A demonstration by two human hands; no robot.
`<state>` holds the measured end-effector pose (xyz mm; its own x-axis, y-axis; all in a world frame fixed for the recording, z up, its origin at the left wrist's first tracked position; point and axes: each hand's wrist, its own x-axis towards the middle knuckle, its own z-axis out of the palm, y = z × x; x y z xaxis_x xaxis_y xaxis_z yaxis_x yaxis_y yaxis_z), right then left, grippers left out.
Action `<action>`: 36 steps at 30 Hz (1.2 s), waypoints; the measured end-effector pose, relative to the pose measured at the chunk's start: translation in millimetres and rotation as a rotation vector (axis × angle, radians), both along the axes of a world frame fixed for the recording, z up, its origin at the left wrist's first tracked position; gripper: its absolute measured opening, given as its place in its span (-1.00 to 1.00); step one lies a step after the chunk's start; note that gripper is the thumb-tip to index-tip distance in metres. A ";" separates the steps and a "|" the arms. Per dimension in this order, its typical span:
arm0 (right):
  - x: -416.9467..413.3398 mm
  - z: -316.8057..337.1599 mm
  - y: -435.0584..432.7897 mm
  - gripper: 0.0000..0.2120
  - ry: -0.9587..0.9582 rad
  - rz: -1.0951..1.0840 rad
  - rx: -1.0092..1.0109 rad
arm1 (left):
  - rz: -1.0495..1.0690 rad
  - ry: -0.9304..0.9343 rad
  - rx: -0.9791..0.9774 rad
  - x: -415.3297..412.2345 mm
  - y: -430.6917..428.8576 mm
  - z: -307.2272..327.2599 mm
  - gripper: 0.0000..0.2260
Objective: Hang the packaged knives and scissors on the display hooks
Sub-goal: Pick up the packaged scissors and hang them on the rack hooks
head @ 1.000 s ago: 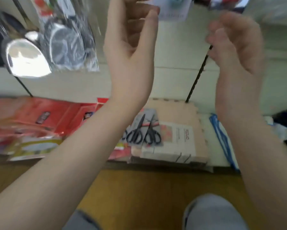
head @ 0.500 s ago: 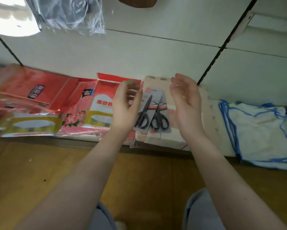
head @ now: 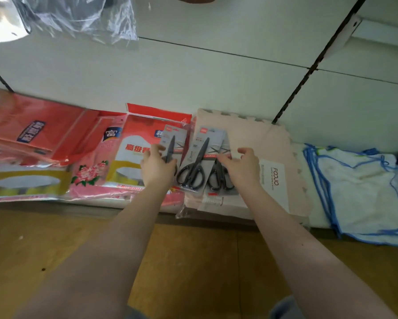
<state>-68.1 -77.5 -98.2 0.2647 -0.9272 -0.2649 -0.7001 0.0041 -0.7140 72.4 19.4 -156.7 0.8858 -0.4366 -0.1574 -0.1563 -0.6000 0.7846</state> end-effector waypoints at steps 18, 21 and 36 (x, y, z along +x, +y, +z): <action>31.4 -26.6 10.1 -0.14 0.369 0.089 -0.072 | -0.017 -0.047 0.438 1.3 -8.0 -43.8 -0.68; 30.7 -30.6 13.0 -0.21 0.363 0.089 -0.090 | 0.019 0.007 0.391 2.9 -10.3 -44.2 -0.69; -9.2 -52.7 6.8 -0.79 0.196 0.079 -0.317 | 0.212 0.330 0.042 10.7 -8.9 -38.6 -0.70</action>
<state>-77.3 -70.7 -150.9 0.3113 -0.9501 -0.0209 -0.8127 -0.2548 -0.5240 83.1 10.5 -195.3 0.8545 -0.2363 -0.4626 0.2310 -0.6247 0.7459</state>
